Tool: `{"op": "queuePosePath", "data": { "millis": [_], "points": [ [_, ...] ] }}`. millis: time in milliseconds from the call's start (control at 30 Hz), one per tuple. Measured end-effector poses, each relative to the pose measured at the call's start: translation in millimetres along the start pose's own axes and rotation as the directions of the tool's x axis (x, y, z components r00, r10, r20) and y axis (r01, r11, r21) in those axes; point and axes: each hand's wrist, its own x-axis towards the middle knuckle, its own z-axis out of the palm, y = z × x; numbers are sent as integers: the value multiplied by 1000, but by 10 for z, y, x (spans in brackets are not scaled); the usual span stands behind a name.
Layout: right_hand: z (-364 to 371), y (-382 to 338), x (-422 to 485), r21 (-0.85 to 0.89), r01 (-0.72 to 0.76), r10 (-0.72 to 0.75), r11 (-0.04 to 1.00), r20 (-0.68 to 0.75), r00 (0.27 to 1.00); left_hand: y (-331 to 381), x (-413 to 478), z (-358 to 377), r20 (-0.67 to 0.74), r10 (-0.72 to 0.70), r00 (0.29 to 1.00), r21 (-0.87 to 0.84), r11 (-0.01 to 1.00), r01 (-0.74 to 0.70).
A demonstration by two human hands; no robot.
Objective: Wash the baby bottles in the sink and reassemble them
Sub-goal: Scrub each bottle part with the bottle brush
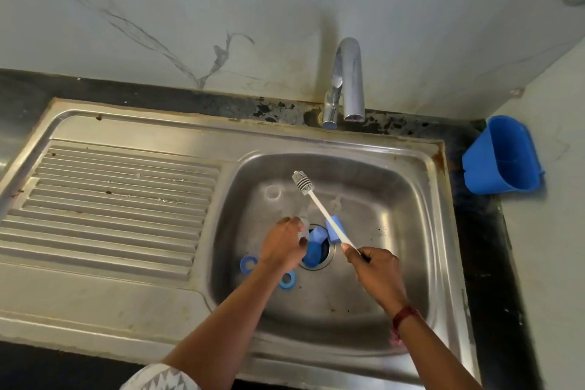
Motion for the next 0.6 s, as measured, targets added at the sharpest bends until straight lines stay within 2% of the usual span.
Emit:
{"op": "queuePosePath", "data": {
  "millis": [100,200,467,533,600],
  "points": [
    [-37,17,93,13,-13,13,1000,-17,1000,286,257,248,74,53,996,-43,998,-50],
    [-69,48,189,-9,-9,9,1000,-46,999,498,445,468,93,36,995,-64,997,-30],
    [-102,58,269,19,3,-2,1000,-64,998,577,638,747,188,-61,980,179,984,27],
    [-95,59,261,38,2,0,999,-62,998,541,643,799,195,-42,980,204,979,1],
    [-94,60,250,47,9,-7,999,-48,999,515,637,826,162,-7,987,159,987,-19]
  ]
}}
